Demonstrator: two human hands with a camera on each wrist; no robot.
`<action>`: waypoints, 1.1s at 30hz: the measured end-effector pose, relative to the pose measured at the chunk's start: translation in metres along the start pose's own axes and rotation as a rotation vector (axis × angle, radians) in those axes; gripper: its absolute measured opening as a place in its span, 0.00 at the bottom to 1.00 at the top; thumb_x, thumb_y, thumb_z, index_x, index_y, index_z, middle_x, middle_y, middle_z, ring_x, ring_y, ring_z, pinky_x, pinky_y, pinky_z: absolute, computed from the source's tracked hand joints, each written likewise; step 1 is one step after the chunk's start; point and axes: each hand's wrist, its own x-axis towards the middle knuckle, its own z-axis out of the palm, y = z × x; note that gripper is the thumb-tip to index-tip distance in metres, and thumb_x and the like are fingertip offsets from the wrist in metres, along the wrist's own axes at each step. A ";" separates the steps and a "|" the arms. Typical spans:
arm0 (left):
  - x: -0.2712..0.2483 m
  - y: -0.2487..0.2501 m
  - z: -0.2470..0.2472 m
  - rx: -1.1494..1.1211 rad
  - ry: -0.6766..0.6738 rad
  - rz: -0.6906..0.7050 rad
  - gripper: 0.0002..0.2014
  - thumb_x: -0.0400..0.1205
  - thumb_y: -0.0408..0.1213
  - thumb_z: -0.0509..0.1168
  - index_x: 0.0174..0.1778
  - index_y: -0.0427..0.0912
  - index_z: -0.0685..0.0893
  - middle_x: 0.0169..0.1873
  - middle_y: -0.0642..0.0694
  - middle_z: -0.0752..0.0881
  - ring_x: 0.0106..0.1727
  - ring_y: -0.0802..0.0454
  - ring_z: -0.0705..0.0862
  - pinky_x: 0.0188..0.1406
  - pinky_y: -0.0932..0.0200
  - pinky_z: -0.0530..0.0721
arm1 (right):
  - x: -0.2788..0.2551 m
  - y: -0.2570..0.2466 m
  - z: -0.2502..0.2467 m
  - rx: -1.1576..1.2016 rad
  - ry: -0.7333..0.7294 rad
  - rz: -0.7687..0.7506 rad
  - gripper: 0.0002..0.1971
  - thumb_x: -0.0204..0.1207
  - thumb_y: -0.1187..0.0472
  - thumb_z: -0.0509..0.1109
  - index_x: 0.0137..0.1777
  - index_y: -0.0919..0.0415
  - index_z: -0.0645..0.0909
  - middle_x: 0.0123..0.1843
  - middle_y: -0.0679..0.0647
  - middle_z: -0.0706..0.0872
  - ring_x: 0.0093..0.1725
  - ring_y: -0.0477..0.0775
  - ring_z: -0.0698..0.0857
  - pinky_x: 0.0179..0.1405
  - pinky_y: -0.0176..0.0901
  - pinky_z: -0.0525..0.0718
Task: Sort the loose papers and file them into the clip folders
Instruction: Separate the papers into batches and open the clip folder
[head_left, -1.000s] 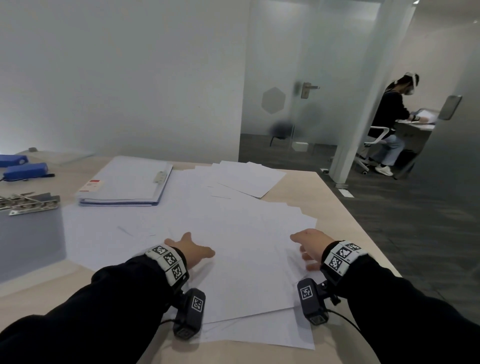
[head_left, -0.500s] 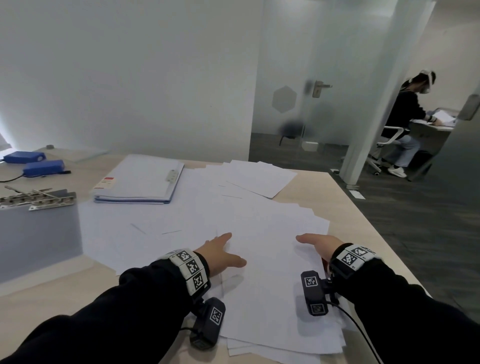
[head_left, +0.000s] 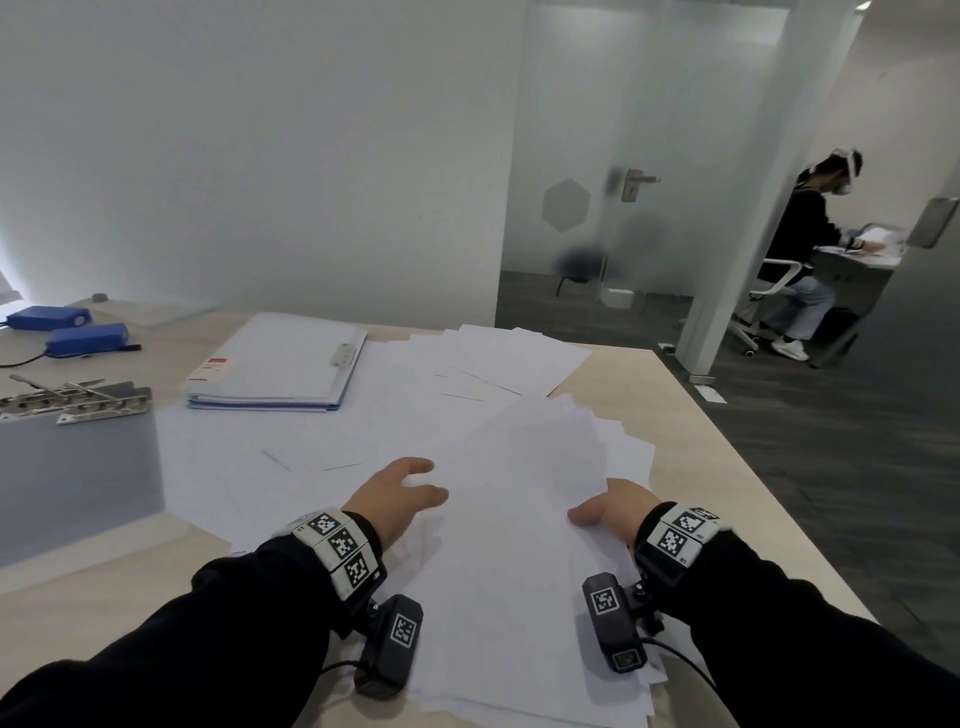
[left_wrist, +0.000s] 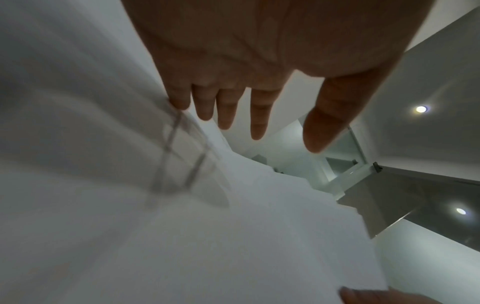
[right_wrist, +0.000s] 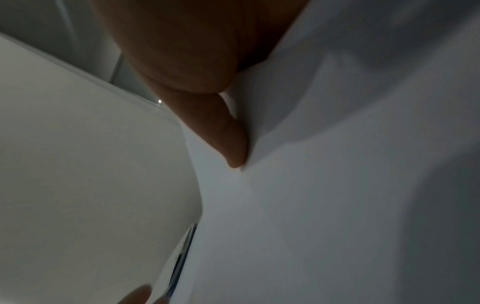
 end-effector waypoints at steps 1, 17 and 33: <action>0.000 -0.001 -0.003 -0.001 0.071 0.000 0.28 0.74 0.47 0.73 0.72 0.54 0.77 0.69 0.48 0.78 0.74 0.47 0.75 0.70 0.53 0.71 | -0.001 0.001 -0.006 0.007 0.033 -0.006 0.09 0.67 0.70 0.79 0.46 0.63 0.87 0.43 0.57 0.91 0.46 0.62 0.89 0.53 0.51 0.86; 0.012 0.015 0.017 0.151 0.016 -0.102 0.30 0.83 0.43 0.65 0.82 0.46 0.66 0.80 0.46 0.70 0.78 0.44 0.71 0.73 0.54 0.68 | 0.003 0.019 -0.003 0.158 -0.085 0.041 0.34 0.45 0.56 0.86 0.55 0.65 0.87 0.52 0.61 0.92 0.54 0.66 0.90 0.65 0.63 0.83; -0.011 0.052 0.008 -0.590 -0.064 0.065 0.20 0.77 0.38 0.75 0.64 0.36 0.84 0.54 0.39 0.91 0.54 0.39 0.90 0.64 0.40 0.84 | -0.036 -0.015 -0.039 0.506 0.078 -0.404 0.09 0.76 0.70 0.73 0.56 0.65 0.85 0.49 0.61 0.92 0.48 0.65 0.91 0.54 0.58 0.88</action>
